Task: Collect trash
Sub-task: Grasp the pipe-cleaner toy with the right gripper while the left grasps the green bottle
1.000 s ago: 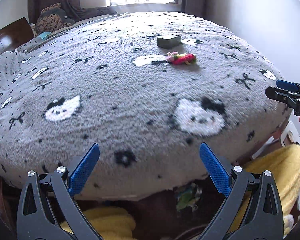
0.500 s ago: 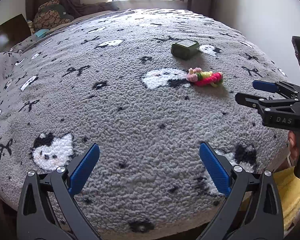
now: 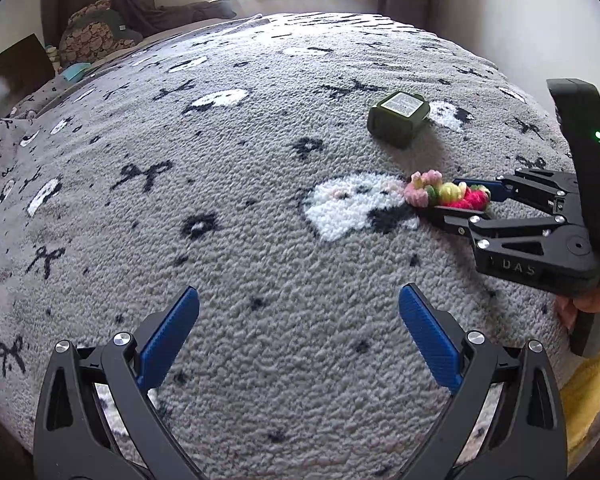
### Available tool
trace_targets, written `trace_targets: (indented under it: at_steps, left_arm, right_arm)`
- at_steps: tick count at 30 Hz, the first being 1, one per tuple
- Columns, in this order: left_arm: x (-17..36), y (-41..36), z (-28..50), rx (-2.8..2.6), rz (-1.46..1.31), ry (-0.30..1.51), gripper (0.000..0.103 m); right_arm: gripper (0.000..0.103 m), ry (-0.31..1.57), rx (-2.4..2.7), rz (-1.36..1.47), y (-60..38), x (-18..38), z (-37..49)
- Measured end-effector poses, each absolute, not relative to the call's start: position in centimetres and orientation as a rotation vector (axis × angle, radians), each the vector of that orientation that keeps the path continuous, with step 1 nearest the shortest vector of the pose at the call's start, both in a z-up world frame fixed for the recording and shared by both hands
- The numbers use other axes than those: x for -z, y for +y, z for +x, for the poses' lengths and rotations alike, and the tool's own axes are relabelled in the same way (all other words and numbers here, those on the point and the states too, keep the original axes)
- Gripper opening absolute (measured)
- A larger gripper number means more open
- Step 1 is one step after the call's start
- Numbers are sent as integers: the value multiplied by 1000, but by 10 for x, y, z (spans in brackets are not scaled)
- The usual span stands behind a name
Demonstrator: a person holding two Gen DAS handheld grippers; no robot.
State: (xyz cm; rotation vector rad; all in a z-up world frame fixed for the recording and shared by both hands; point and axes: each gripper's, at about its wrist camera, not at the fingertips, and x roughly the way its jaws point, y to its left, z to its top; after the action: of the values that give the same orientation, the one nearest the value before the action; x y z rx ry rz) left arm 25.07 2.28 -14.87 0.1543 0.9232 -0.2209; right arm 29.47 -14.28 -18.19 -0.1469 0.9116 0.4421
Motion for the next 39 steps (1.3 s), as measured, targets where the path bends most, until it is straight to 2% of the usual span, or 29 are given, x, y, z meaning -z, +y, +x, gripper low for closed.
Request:
trace_targets:
  at_steps: [4, 11, 20, 23, 25, 30, 39]
  left_arm:
    - [145, -4, 278, 272, 181, 919, 95]
    - [143, -66, 334, 387, 236, 886, 94]
    - [170, -119, 406, 419, 252, 936, 84]
    - [179, -125, 415, 413, 253, 948, 76]
    - [178, -124, 414, 409, 253, 939, 66]
    - [171, -115, 398, 405, 234, 946, 55]
    - [144, -74, 311, 368, 184, 912, 50]
  right_arm:
    - [45, 897, -413, -120, -166, 173, 294]
    - [44, 875, -264, -55, -230, 163, 299]
    - [44, 855, -194, -4, -290, 163, 304]
    - [44, 853, -208, -5, -296, 167, 307]
    - [44, 853, -211, -12, -297, 168, 306]
    - [44, 858, -209, -13, -291, 168, 303]
    - [43, 827, -173, -29, -287, 147, 255]
